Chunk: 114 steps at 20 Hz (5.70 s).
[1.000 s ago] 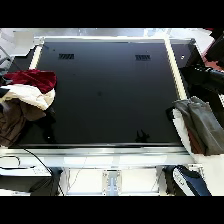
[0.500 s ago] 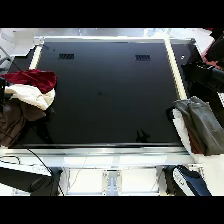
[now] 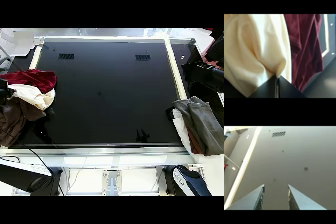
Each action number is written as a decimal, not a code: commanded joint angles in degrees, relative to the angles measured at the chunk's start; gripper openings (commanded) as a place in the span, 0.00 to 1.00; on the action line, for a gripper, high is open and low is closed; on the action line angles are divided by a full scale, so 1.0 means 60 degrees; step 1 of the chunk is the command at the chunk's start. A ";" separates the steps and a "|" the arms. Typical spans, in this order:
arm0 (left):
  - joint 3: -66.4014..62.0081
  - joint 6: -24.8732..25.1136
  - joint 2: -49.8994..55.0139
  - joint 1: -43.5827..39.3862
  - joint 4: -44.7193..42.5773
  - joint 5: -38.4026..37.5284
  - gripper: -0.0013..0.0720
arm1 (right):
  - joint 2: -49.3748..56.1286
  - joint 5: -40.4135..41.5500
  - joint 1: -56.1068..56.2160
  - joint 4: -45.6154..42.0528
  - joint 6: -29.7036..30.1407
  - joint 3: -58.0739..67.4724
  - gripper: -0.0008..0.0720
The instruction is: Fold the shirts.
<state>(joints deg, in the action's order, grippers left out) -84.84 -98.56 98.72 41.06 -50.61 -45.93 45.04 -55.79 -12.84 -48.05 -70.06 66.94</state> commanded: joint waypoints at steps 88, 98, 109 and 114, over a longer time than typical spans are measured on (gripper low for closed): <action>0.6885 0.3570 -0.3151 -0.8200 0.2827 0.2616 0.49 | 0.0036 -0.2470 -0.0004 -0.3206 -0.0769 -0.3340 0.47; 0.6881 0.3872 -0.2521 -0.8393 0.4011 0.1756 0.49 | -0.1045 -0.2605 -0.0007 -0.4018 -0.1435 -0.3319 0.47; 0.6885 0.4309 -0.3322 -0.7176 0.3297 0.0117 0.51 | -0.0943 0.0401 -0.0007 -0.4116 -0.2178 -0.6437 0.62; 0.6943 0.3752 -0.3388 -0.6794 0.2739 -0.0113 0.52 | 0.1031 0.2277 -0.0004 -0.2590 -0.1515 -0.6965 0.65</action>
<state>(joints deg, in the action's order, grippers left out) -43.33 -74.61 78.81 -0.86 -32.84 -45.56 44.99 -49.76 -12.84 -69.52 -81.82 27.29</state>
